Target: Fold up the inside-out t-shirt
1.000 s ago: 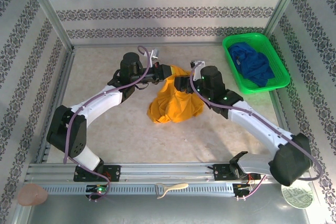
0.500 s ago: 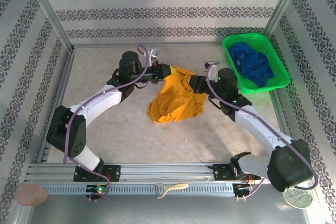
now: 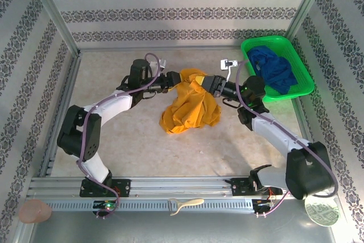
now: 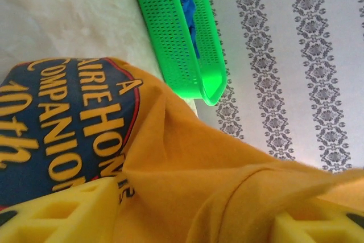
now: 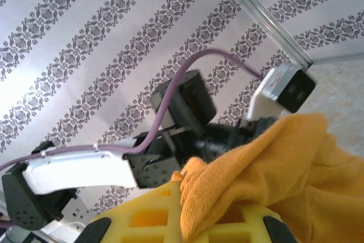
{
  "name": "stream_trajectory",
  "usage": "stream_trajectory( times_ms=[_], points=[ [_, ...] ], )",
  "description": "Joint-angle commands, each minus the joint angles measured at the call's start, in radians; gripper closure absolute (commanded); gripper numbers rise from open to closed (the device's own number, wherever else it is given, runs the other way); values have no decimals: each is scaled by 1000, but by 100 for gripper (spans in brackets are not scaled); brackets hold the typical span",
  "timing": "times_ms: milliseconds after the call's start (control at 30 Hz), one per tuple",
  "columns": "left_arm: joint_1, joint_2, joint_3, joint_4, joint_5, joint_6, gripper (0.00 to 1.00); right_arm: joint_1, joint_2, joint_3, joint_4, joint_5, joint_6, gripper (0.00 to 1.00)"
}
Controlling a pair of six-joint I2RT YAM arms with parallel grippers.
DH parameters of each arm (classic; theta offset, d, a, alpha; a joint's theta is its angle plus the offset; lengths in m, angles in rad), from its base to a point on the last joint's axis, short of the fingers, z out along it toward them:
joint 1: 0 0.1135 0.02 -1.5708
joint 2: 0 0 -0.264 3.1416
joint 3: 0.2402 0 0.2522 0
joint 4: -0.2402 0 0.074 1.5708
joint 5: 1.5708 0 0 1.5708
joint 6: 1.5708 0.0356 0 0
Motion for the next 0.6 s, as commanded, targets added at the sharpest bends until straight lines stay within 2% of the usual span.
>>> stream_trajectory(
  times_ms=[0,100,200,433,567],
  points=[
    [8,-167,-64,27,-50,54,39,-35,33,-6,182,-13,86,100],
    [-2,-286,-116,25,-91,73,39,-42,51,-30,189,22,88,100],
    [-43,-336,-113,42,-87,78,41,-39,64,-39,194,30,92,100],
    [-148,-255,32,34,-52,106,41,-38,66,-52,190,41,90,100],
    [-178,-192,82,38,-50,109,45,-32,71,-50,187,48,92,100]
  ],
)
